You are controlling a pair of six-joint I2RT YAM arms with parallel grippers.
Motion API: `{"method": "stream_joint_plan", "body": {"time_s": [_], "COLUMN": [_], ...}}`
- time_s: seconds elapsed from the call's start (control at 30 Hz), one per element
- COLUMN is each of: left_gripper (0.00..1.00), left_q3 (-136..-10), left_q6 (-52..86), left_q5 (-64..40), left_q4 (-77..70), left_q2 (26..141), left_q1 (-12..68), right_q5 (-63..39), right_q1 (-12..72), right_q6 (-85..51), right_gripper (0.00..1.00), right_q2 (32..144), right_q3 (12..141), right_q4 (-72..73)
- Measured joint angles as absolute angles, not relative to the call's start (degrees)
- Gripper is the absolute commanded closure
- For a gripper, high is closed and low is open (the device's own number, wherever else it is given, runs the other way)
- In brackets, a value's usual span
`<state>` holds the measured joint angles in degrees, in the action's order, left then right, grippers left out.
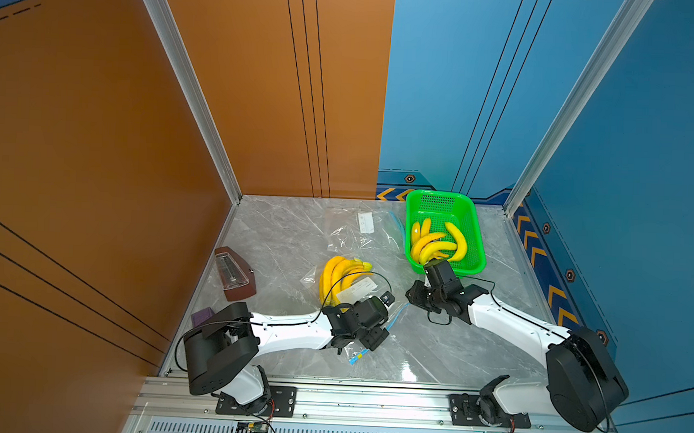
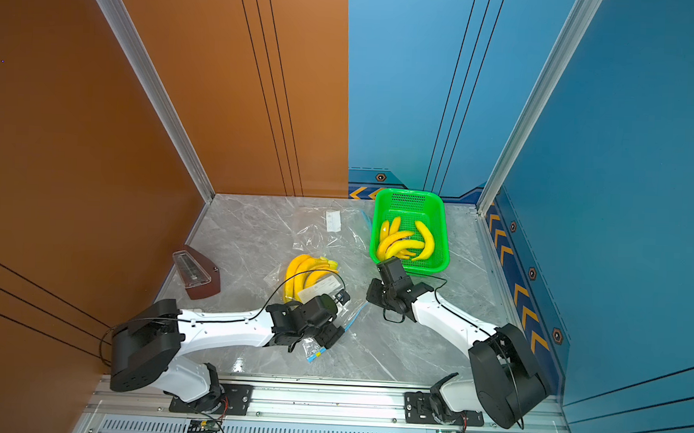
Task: Open the zip-top bag and take out the banana
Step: Open the zipper of the food storage bag at the center of the board.
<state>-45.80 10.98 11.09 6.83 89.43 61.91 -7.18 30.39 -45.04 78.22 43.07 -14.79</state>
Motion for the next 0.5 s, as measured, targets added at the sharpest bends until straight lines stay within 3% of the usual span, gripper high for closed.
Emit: {"method": "stream_joint_plan", "body": {"time_s": [0.23,0.5], "left_gripper": [0.21,0.4], "left_q3": [-48.7,-49.5], "left_q6": [9.2,7.6], "left_q5": [14.3,16.1], "left_q4": [7.5,8.6], "left_q2": [94.2,96.2], "left_q1": [63.8,63.5], "right_q5": [-4.0,-3.2], "right_q1": [29.0,29.0], "right_q6": [-43.5,-43.0], "right_gripper": [0.54,0.54], "right_q2": [69.3,67.5], "right_q3": [41.2,39.3], "right_q4": [-17.5,-17.6]}}
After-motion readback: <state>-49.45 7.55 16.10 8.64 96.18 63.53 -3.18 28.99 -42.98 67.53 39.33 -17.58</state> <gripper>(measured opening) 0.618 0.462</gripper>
